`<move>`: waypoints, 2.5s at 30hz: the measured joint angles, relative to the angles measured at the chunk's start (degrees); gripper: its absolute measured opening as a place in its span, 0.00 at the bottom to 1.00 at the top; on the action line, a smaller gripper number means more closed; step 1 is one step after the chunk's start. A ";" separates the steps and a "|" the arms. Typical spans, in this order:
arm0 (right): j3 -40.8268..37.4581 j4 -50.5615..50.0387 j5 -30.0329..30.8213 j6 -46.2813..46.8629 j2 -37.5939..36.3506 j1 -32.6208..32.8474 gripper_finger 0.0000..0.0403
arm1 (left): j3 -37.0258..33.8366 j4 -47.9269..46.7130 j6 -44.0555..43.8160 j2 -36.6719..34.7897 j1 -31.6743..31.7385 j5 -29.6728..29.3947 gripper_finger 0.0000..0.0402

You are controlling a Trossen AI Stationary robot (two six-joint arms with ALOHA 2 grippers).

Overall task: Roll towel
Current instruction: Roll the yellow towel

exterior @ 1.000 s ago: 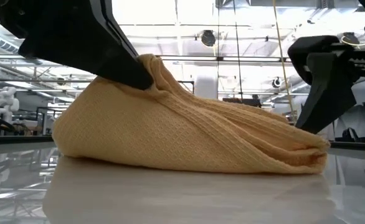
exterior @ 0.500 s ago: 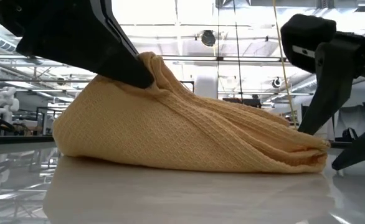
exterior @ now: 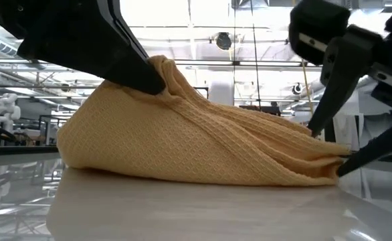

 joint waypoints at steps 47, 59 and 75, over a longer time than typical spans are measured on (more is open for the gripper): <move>-0.02 4.48 -37.03 44.73 -9.22 -15.88 0.01 | 0.07 -7.71 -31.37 0.00 -11.26 -7.24 0.00; 0.02 6.31 -38.07 44.65 -6.43 -19.85 0.01 | -4.13 -9.79 -48.37 0.00 -10.91 -3.40 0.00; 0.02 9.33 -36.52 45.05 -3.78 -20.96 0.04 | -7.19 -6.82 -58.45 0.04 -11.24 -0.05 0.00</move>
